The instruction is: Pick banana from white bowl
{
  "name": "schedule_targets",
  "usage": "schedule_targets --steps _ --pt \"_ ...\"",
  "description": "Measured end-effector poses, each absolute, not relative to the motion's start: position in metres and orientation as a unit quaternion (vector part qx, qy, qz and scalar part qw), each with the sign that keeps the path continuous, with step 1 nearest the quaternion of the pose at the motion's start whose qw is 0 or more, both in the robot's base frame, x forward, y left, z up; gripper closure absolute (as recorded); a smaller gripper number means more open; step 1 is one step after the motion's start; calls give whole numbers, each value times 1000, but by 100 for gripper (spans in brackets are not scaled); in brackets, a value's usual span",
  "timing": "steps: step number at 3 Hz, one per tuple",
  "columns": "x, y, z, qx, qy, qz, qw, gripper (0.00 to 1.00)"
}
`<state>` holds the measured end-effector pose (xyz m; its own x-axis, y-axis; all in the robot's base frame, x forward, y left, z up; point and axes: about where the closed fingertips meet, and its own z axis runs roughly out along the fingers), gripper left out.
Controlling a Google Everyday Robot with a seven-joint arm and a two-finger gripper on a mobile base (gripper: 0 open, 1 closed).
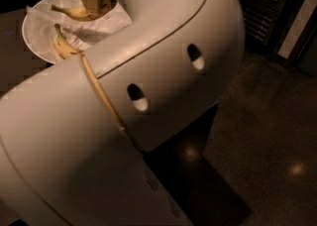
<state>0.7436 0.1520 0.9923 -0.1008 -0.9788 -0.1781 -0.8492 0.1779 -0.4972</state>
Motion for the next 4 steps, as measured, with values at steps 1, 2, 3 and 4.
schedule_targets --steps 1,2,3,4 --pt "740 120 1002 -587 751 -121 278 100" --pt "729 84 997 -562 764 -118 295 100" --pt "724 62 992 -555 771 -118 290 100" --pt "706 75 1023 -556 767 -98 303 100"
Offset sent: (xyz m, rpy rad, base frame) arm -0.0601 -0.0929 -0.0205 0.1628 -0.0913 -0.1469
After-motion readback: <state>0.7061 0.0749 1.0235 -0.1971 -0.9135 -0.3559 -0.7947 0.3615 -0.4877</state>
